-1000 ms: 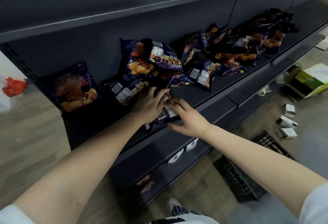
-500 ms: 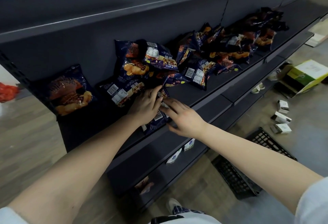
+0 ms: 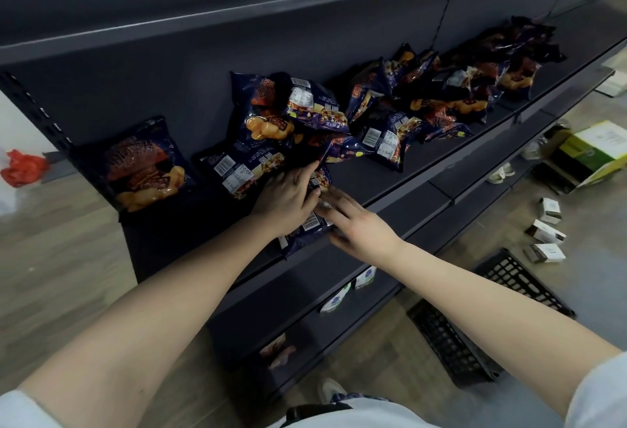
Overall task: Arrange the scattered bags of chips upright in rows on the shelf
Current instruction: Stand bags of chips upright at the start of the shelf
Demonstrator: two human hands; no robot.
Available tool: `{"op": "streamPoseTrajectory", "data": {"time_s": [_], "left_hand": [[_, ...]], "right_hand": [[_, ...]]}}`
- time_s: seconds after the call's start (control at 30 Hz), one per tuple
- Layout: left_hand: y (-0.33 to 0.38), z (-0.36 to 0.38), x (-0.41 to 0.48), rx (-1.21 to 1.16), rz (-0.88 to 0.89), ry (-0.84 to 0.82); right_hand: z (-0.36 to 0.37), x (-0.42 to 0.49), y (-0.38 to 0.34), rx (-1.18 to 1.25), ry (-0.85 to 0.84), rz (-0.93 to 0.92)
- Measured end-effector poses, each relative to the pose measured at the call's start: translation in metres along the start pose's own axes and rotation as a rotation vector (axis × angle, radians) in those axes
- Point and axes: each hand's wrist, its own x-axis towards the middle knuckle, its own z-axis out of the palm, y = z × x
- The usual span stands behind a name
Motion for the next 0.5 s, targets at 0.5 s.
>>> {"op": "streamPoseTrajectory", "data": {"time_s": [0.5], "left_hand": [[-0.020,-0.046,0.020,-0.442,-0.129,0.045]], "right_hand": [[-0.028,0.038,0.020,0.365,0.140,0.156]]}}
